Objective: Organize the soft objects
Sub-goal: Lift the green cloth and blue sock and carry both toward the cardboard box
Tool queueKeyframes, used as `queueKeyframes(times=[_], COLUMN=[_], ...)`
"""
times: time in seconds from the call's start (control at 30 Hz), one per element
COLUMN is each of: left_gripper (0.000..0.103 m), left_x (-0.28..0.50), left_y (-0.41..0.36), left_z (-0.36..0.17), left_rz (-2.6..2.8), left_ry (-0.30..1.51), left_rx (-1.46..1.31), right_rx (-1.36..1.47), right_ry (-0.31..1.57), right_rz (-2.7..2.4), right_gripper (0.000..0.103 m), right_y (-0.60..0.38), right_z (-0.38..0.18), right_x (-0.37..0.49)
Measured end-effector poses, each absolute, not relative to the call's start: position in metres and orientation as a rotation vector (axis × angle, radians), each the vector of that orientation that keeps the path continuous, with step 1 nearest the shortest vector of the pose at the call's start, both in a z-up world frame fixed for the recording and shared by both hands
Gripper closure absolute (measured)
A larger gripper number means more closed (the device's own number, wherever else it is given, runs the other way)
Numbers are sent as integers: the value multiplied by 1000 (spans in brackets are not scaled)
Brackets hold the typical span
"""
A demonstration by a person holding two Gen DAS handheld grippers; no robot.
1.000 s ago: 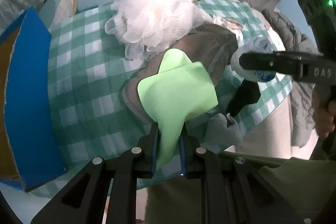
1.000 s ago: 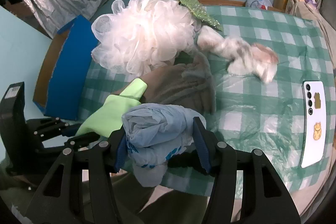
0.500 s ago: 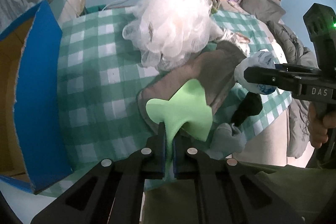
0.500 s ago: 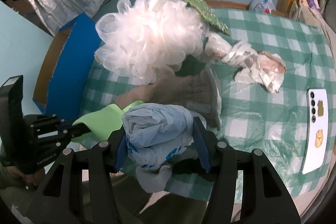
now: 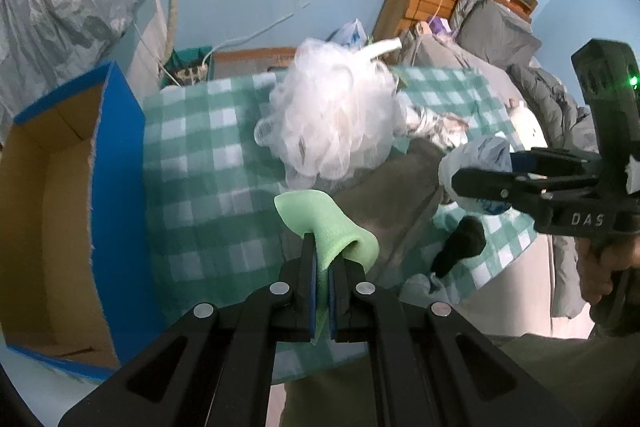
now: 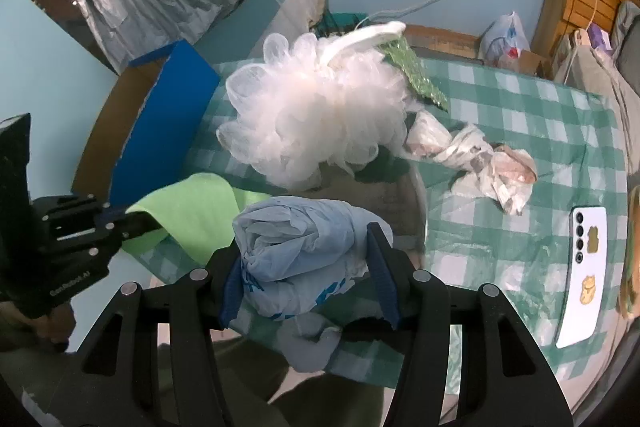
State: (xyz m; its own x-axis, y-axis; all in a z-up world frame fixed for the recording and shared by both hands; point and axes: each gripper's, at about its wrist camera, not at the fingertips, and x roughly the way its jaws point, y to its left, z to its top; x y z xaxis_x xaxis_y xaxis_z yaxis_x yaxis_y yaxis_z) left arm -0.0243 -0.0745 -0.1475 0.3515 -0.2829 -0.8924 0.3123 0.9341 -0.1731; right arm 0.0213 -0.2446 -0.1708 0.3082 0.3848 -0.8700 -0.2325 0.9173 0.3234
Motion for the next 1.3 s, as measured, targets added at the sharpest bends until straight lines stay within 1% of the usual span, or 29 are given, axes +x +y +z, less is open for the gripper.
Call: queueKeyframes(times=[0.57, 1.3], left_gripper=[99, 99], left_x=[-17, -14], left_y=[-32, 39], left_z=[-105, -66], left_rz=[-303, -157], left_ry=[1051, 956], left_rx=[-29, -108], right_rx=[144, 97], right_ry=[1145, 1082], right_rz=[432, 546], right_gripper=[48, 48], right_y=[-225, -157], right_z=[-140, -100], right_x=[35, 66])
